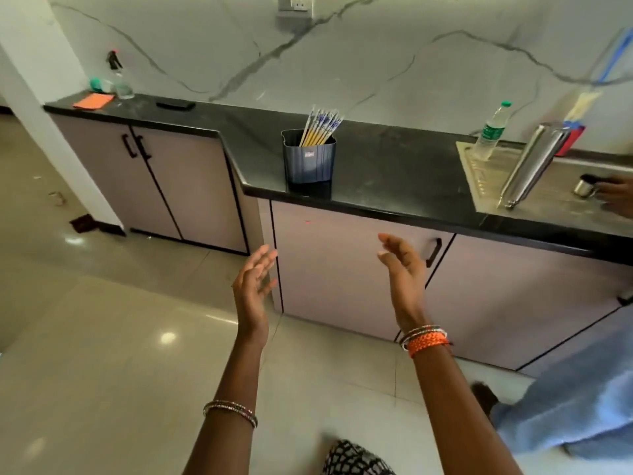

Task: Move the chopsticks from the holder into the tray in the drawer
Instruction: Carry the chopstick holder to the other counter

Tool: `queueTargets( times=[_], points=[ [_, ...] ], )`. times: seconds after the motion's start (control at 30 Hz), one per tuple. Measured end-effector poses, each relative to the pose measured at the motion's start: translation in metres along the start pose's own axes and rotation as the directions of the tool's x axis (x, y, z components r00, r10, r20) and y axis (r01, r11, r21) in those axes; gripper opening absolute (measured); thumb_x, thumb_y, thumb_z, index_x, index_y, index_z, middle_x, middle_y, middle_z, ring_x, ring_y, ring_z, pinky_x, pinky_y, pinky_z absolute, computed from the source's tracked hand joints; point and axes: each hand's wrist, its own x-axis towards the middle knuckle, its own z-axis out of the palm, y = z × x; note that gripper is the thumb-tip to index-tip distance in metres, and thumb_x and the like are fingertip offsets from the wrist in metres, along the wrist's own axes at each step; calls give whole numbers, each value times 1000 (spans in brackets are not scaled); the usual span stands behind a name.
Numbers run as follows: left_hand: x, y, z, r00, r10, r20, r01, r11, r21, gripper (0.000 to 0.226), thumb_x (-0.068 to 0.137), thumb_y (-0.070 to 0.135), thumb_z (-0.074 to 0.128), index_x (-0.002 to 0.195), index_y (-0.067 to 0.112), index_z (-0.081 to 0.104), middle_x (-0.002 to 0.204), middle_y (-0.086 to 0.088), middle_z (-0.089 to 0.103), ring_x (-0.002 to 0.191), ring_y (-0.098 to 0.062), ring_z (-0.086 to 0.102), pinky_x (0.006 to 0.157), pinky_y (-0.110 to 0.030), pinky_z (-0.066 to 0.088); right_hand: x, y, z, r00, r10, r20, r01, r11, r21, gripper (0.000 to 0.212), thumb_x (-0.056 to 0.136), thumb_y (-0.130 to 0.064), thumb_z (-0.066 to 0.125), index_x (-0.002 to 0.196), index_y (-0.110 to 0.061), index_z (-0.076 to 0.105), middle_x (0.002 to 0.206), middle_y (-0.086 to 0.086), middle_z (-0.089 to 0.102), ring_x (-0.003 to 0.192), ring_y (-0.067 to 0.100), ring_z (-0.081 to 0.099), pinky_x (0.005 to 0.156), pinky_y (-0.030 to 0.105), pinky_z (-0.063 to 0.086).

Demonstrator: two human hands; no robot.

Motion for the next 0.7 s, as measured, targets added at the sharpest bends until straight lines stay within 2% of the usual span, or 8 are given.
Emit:
queueTargets(
  times=[0.13,0.23,0.3,0.43,0.57,0.7],
  points=[
    [80,-14,31,999,-5,-37,3,999,-43,61,83,32,32,140,12,36,144,-1,42,130,-8,38,109,-32,28,80,16,28,999,38,-8,-37,994,100,36,98,-14,44,133,-10,51,136,3,54,123,12,49,91,11,40],
    [147,-30,55,999,-13,-40,11,998,-60,47,97,18,27,144,15,27,152,-2,31,138,-10,29,114,-34,21,148,32,52,997,74,-21,-70,984,166,35,99,-18,41,132,-10,52,137,6,53,128,16,47,106,26,36],
    [196,-40,67,998,-44,-51,42,998,-52,46,99,17,22,145,16,25,153,-2,29,141,-14,26,116,-38,19,197,40,66,996,93,-13,-89,981,172,35,100,-21,39,131,-12,53,137,6,53,129,17,47,111,31,35],
    [286,-47,87,993,-103,-62,98,992,-76,45,99,22,22,143,16,30,151,-7,34,141,-21,29,115,-41,22,296,43,89,992,126,12,-127,978,166,33,99,-22,38,125,-15,59,133,3,57,127,16,49,113,37,35],
    [353,-49,106,988,-70,-136,63,996,-57,46,97,28,25,141,18,34,149,-4,37,139,-18,31,115,-43,24,382,42,111,989,151,1,-148,968,204,35,99,-24,38,123,-15,62,132,3,59,126,18,51,110,38,36],
    [404,-50,115,968,-98,-230,89,995,-49,59,82,38,33,137,19,41,145,-2,42,136,-16,36,115,-42,27,435,59,141,973,225,49,-231,944,235,37,100,-23,36,127,-10,58,133,7,58,126,20,52,110,38,38]
  ],
)
